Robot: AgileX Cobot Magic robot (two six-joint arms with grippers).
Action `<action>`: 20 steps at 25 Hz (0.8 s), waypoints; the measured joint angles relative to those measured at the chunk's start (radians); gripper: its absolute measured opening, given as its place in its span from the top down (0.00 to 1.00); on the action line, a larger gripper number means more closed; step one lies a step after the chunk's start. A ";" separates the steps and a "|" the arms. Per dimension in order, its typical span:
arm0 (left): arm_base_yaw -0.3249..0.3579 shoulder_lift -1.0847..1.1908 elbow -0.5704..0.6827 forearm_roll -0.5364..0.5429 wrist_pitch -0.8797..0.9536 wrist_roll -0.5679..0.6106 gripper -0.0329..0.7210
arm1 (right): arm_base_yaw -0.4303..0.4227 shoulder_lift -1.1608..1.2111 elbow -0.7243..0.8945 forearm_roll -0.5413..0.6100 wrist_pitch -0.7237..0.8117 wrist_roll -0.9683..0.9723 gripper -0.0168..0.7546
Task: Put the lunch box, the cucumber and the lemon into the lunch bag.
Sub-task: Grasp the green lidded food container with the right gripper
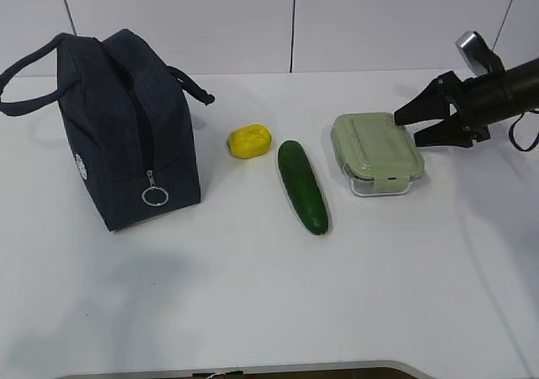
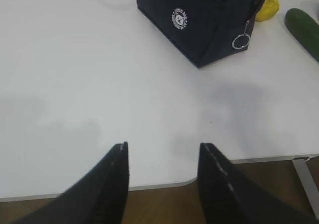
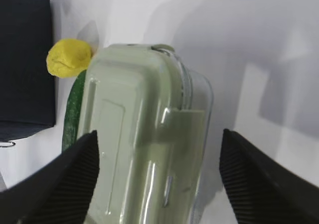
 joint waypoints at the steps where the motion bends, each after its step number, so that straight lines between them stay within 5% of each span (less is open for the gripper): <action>1: 0.000 0.000 0.000 0.000 0.000 0.000 0.52 | 0.000 0.010 0.000 0.004 0.000 0.000 0.21; 20: 0.000 0.000 0.000 0.000 0.000 0.000 0.52 | 0.017 0.035 -0.001 0.018 -0.008 0.019 0.21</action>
